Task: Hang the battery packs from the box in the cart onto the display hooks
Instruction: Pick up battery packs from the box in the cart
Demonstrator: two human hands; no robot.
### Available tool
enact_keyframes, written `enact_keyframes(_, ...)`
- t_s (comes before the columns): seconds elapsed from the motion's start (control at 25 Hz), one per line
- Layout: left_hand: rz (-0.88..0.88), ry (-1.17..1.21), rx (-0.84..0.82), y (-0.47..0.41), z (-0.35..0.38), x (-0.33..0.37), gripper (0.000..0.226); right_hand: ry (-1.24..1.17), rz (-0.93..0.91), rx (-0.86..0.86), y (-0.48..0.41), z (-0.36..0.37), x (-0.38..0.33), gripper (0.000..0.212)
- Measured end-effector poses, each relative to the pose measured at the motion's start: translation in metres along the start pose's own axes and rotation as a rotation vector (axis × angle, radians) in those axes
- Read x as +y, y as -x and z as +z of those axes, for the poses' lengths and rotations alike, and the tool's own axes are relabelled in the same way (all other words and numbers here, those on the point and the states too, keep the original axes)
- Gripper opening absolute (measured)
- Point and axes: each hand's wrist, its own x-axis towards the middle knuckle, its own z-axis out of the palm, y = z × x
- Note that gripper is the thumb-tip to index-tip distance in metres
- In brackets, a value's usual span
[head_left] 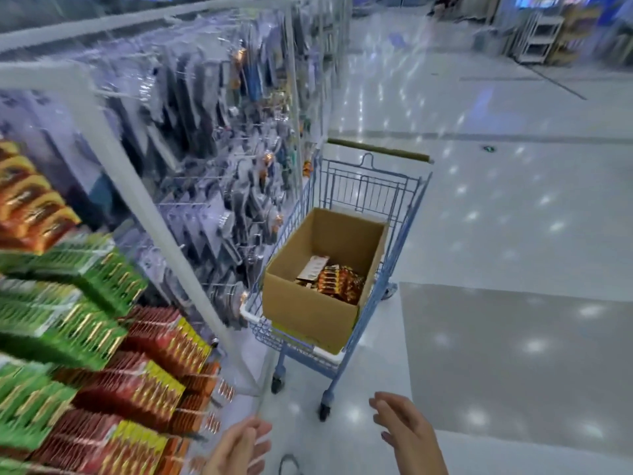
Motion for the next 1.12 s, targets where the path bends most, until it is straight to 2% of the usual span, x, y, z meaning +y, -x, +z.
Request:
enact_keyframes(0.28,0.113,-0.006,0.104,-0.096,0.063,0.092,0.02,0.023,0.026,0.049,-0.094,0.059,-0.07,0.009)
enact_keyframes(0.48,0.17,-0.049,0.071,-0.173,0.08,0.157,0.02,0.085,0.005,0.064,-0.152,0.092,-0.121,0.011)
enact_keyframes(0.72,0.21,-0.142,0.056,-0.243,0.104,0.197,0.021,0.132,0.034,0.082,-0.213,0.1,-0.15,0.012)
enact_keyframes(0.84,0.175,-0.181,0.059,-0.272,0.121,0.207,0.021,0.132,0.093,0.053,-0.248,0.103,-0.163,0.012)
enact_keyframes(1.12,0.142,-0.358,0.225,-0.362,0.172,0.223,0.019,0.252,0.151,-0.153,-0.356,0.103,-0.193,0.014)
